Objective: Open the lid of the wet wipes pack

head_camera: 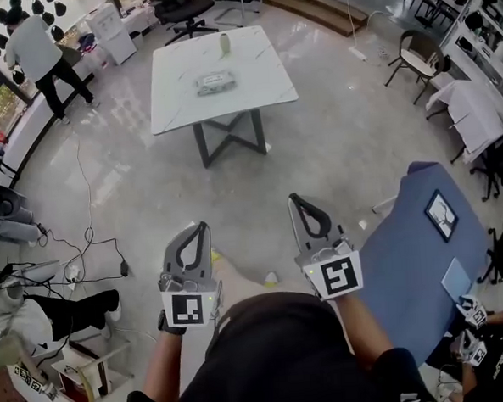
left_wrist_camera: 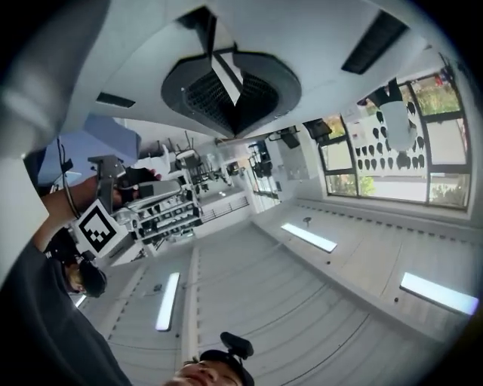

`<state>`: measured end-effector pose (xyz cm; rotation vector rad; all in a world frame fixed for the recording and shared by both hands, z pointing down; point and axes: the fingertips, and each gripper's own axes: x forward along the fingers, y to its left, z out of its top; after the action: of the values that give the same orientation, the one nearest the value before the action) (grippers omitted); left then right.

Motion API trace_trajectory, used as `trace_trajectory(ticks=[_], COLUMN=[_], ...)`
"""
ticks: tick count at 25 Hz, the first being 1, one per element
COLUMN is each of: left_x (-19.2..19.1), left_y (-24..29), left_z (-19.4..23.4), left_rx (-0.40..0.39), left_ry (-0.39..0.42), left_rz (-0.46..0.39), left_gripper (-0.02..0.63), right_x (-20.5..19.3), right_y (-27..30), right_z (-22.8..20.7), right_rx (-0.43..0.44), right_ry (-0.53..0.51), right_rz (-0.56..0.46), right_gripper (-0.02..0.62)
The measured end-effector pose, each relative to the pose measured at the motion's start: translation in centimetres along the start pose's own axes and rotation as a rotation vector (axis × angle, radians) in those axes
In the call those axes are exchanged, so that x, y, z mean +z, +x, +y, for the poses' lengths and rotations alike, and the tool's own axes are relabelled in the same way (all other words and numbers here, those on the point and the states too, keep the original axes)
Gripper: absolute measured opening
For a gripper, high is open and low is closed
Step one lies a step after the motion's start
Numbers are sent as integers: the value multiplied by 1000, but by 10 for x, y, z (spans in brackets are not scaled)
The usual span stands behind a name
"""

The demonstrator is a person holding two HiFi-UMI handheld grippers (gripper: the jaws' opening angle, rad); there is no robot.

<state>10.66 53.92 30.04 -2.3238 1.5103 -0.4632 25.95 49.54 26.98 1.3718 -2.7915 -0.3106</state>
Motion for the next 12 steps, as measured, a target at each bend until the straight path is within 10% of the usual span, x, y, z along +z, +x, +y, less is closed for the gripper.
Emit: trace_trajectory(ticks=[4,12], left_x=[4,3], left_y=[-3,3], left_z=[21,26], left_rx=[131,134], left_ry=[-198,-251], left_rz=[-57,-90], left_gripper=[18,18], right_x=[0,-3], right_y=[-2,1], right_z=[-2,-4], right_rx=[-16,-32], right_ry=[0,-10], right_rz=[3,-20], right_gripper=[6,46])
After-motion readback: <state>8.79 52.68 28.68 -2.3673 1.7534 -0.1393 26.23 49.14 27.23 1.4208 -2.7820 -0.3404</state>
